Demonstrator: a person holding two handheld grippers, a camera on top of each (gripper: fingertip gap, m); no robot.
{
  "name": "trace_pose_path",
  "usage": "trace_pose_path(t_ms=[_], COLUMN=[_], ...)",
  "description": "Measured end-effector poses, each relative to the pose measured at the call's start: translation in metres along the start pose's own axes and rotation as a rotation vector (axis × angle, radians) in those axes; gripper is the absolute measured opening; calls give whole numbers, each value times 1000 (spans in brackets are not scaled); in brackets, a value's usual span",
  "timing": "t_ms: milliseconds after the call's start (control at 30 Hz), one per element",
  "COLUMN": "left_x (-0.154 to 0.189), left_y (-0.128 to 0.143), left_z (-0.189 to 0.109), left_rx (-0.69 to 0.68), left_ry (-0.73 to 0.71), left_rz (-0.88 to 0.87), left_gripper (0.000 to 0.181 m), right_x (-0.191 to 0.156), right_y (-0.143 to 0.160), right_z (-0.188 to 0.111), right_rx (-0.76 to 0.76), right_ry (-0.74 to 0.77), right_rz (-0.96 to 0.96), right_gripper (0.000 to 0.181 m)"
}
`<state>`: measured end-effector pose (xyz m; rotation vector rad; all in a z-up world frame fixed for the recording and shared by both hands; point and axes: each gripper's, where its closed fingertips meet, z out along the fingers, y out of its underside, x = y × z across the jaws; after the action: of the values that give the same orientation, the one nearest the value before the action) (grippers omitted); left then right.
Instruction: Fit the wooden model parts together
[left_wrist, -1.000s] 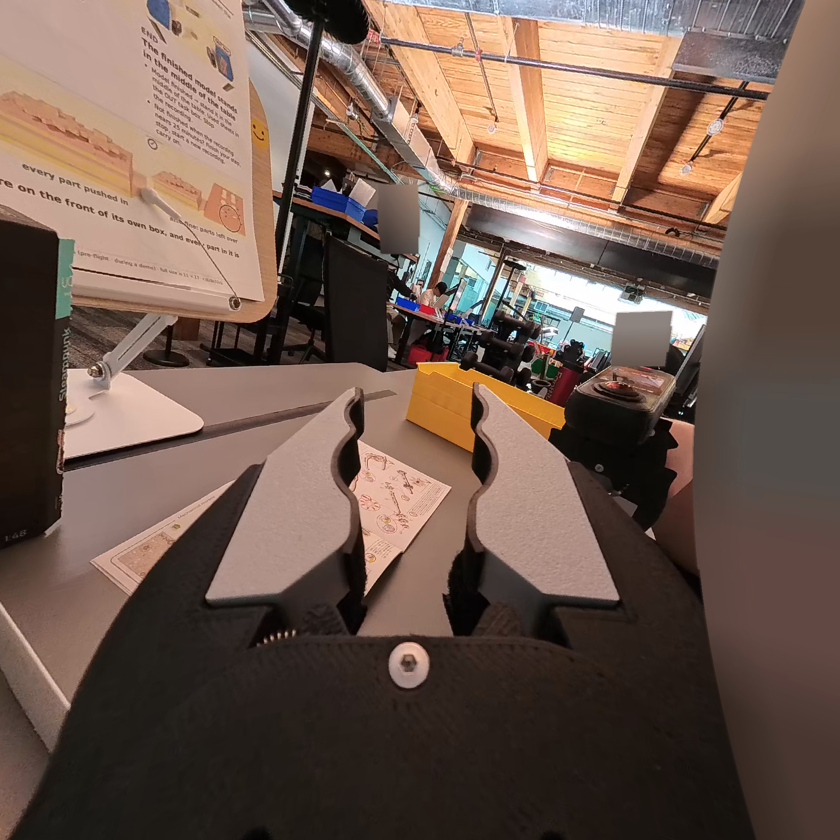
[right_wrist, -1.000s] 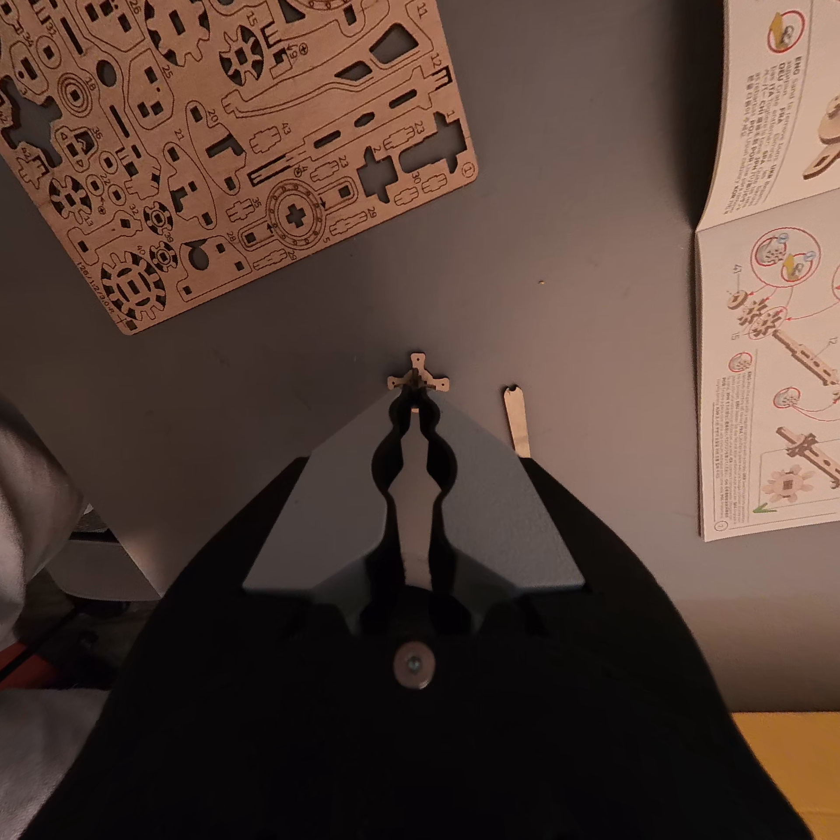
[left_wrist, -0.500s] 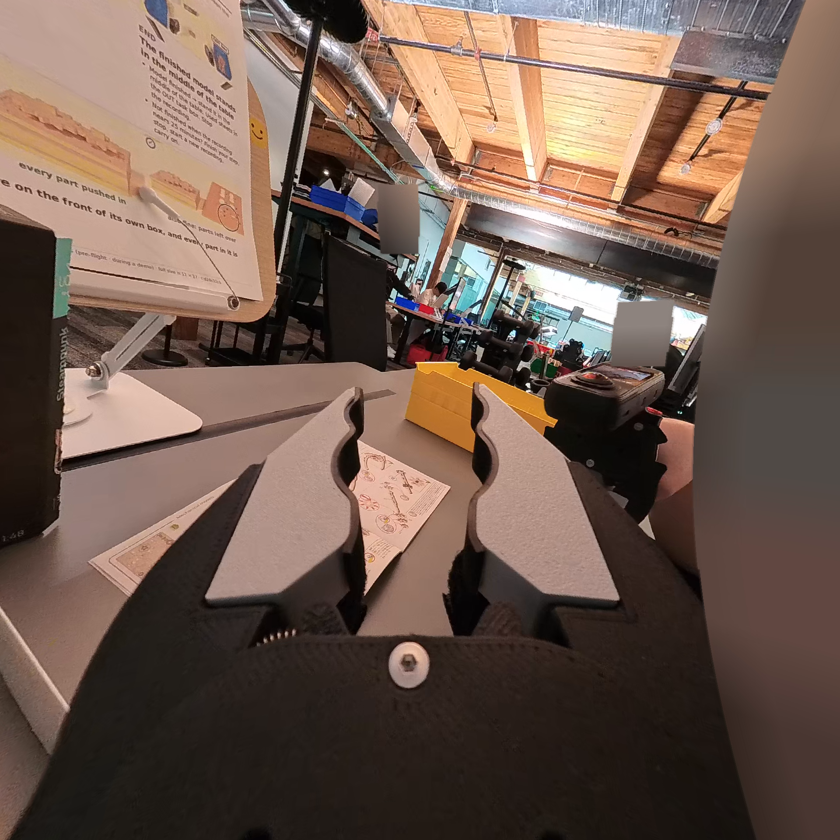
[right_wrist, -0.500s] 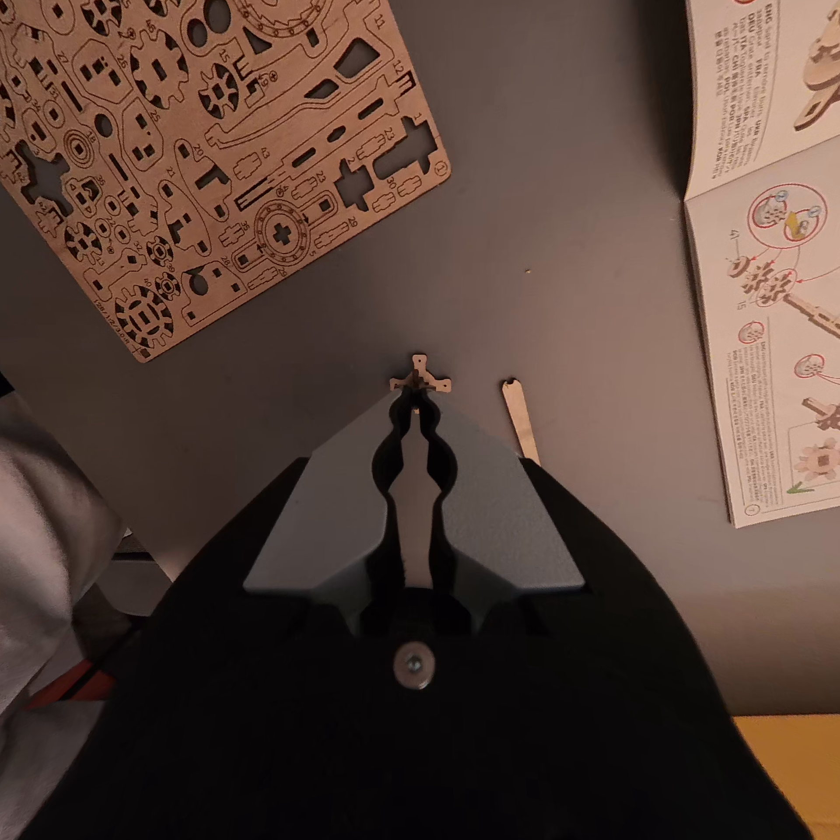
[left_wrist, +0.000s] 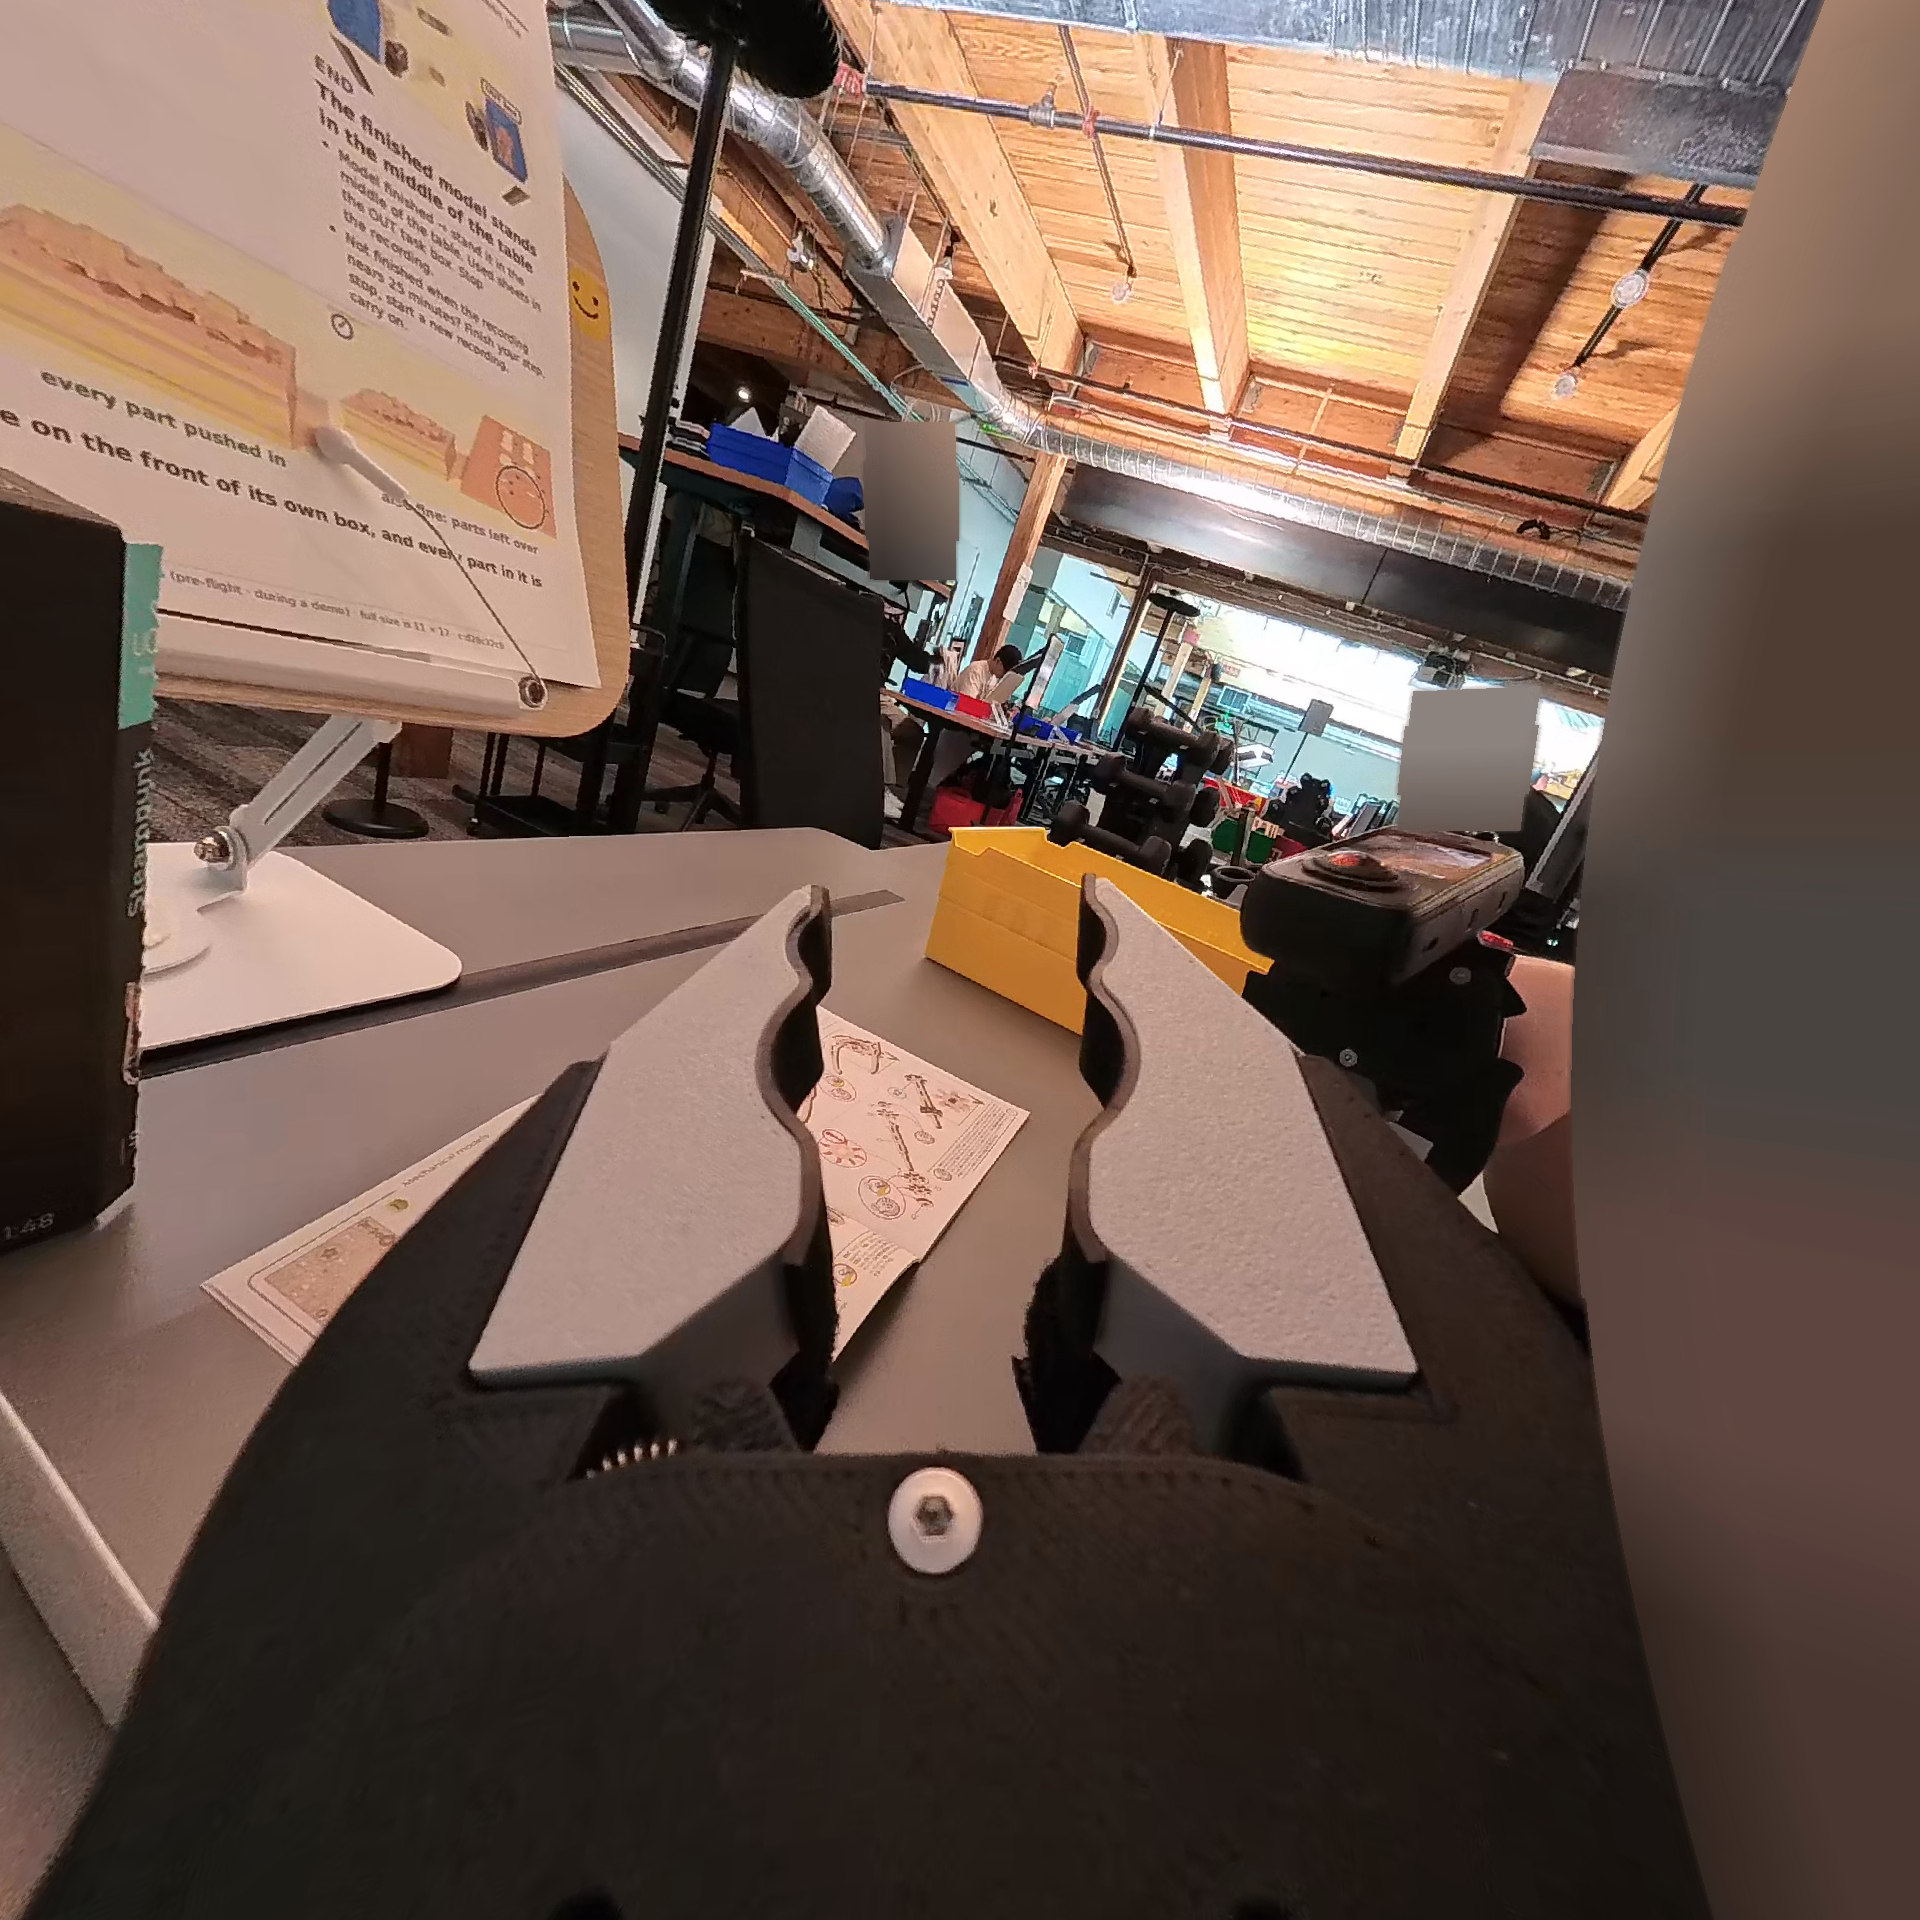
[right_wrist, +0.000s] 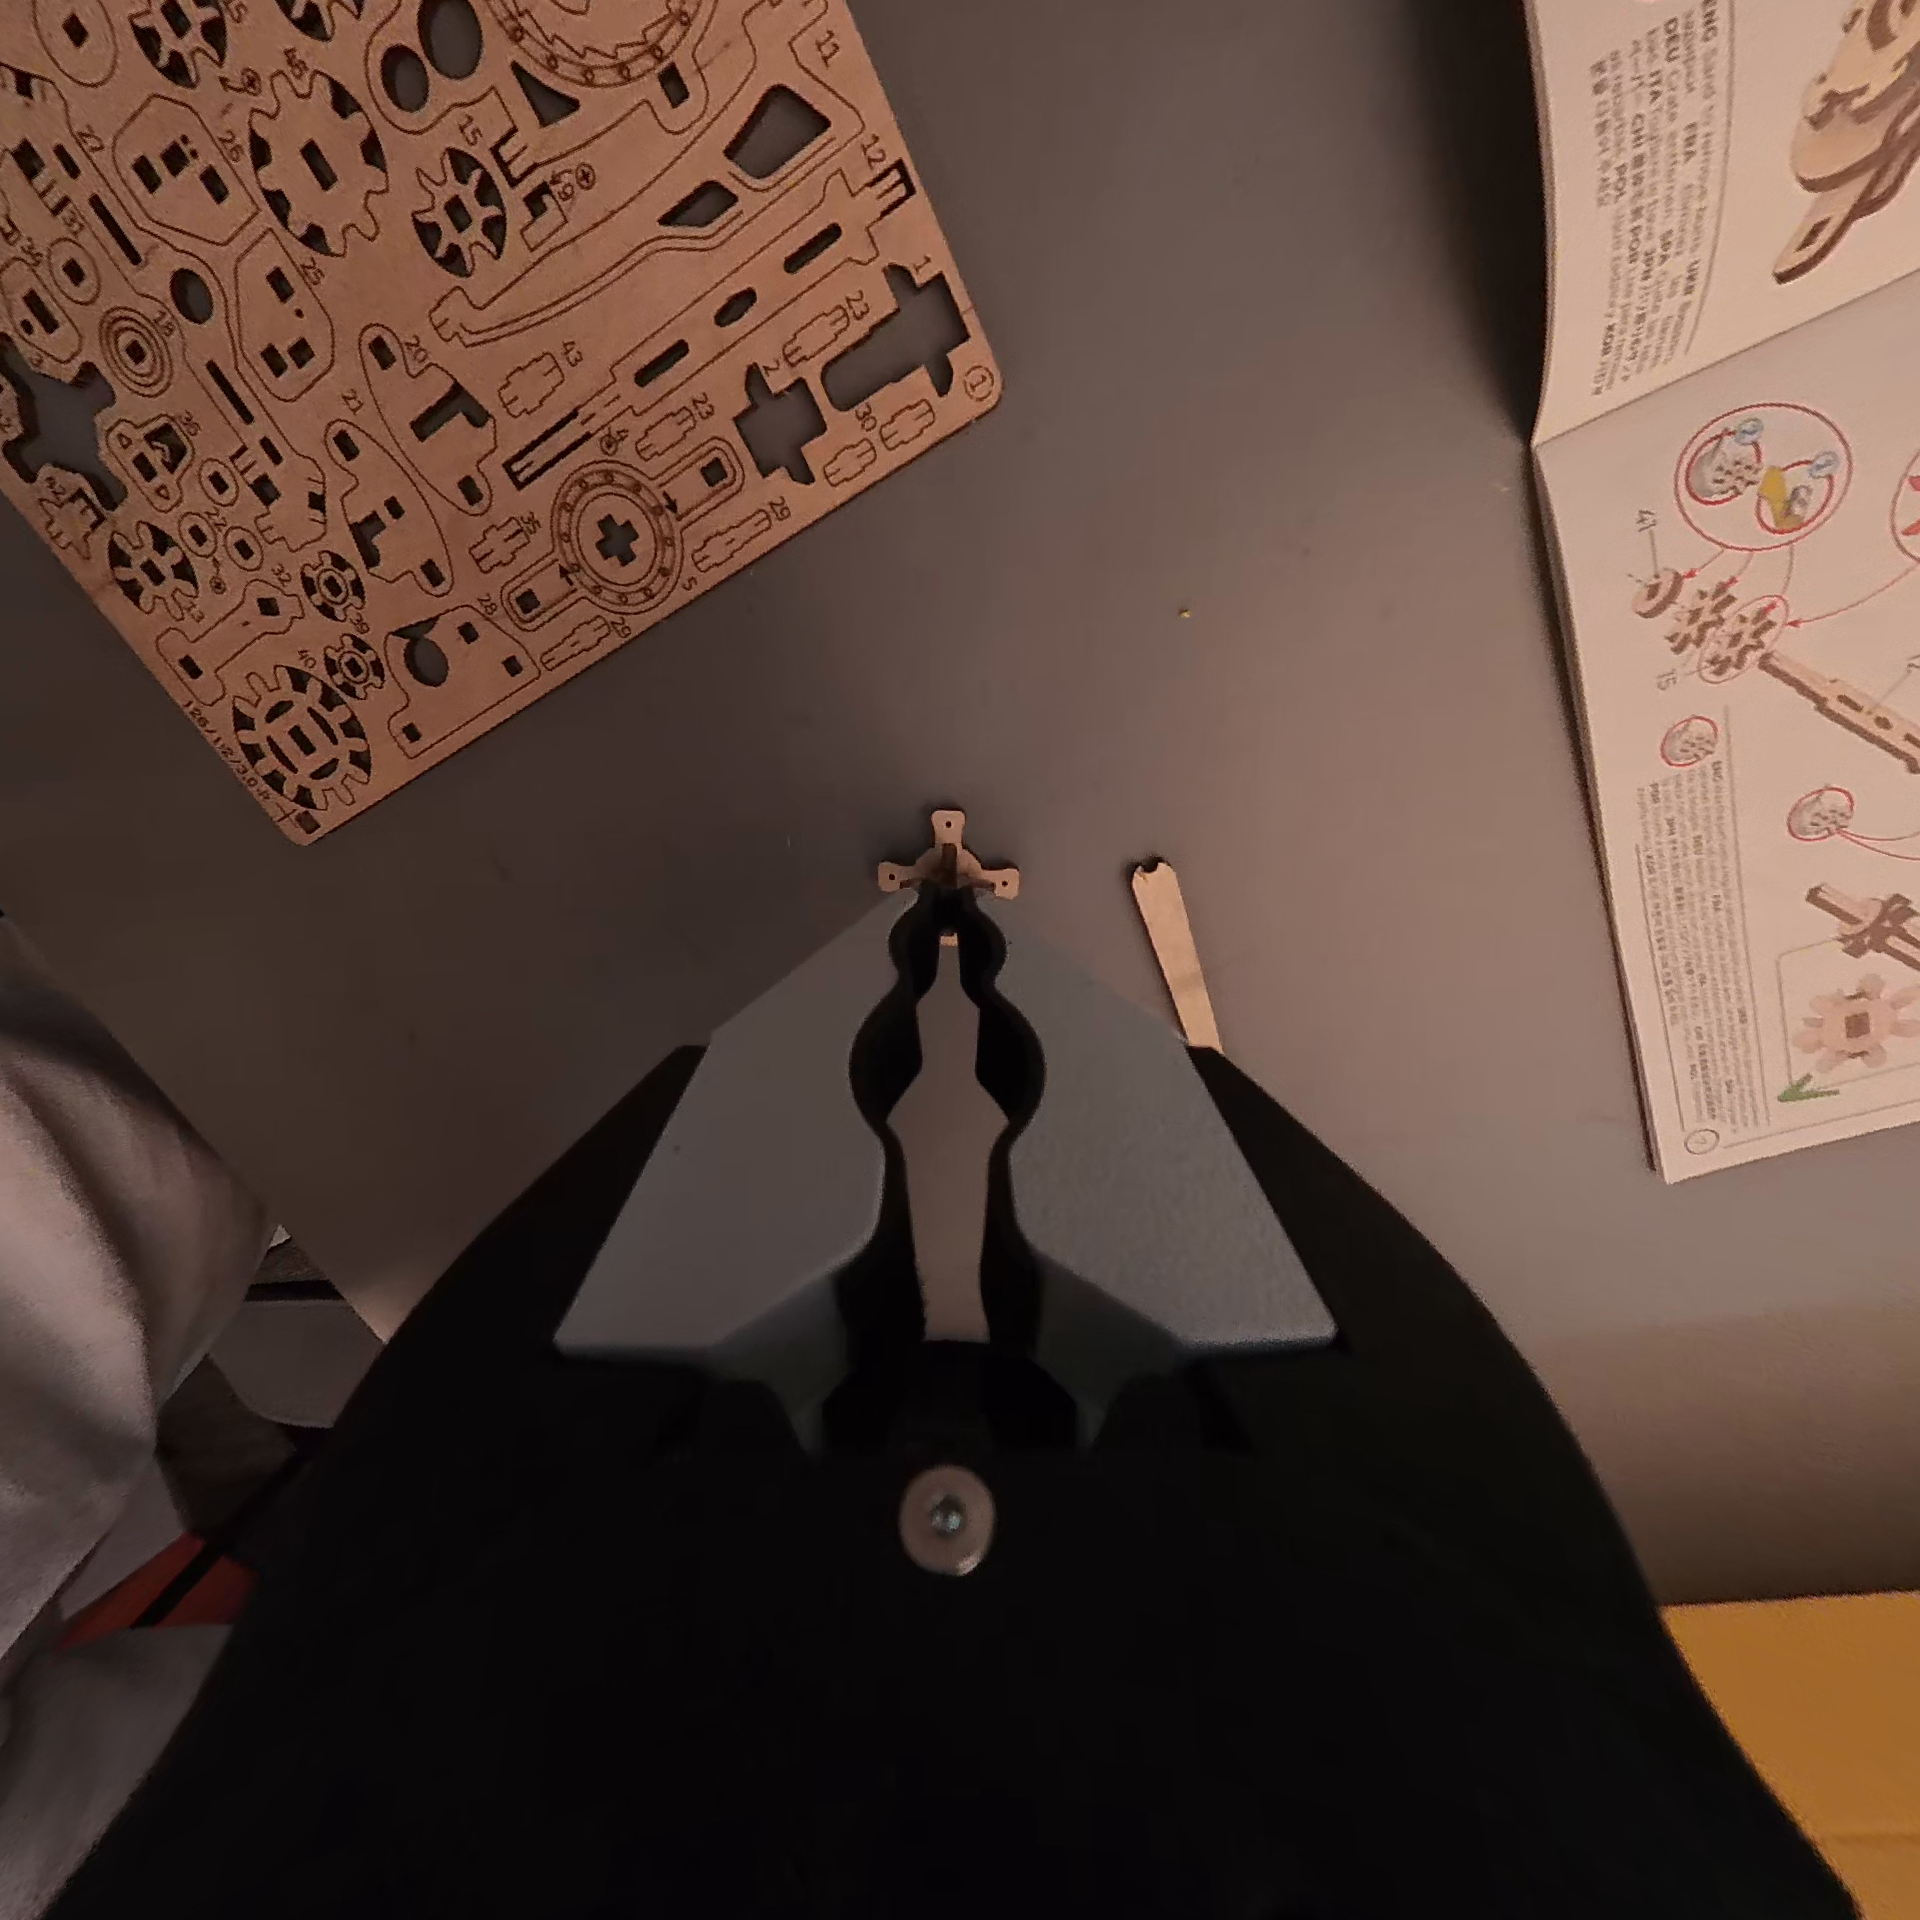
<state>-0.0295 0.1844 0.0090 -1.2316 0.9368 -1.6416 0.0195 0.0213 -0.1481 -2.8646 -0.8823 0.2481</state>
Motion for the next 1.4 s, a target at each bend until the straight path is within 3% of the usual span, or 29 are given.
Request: trace_pose_path(t_ms=[667, 967, 1200, 1400], left_x=[-1, -1, -2, -2], left_y=[-1, -3, -4, -5], left_z=[0, -1, 0, -1], left_rx=[6, 13, 16, 21], left_ry=[-4, -7, -9, -10], left_rz=[-1, -2, -2, -4], left_gripper=[46, 46, 46, 46], right_x=[-2, -2, -2, -2], right_y=[0, 0, 0, 0], right_z=[1, 1, 1, 1], right_rx=[-44, -9, -63, 7], right_ry=[181, 70, 98, 32], right_rz=[-46, -44, -82, -71], right_gripper=[1, 1, 2, 2])
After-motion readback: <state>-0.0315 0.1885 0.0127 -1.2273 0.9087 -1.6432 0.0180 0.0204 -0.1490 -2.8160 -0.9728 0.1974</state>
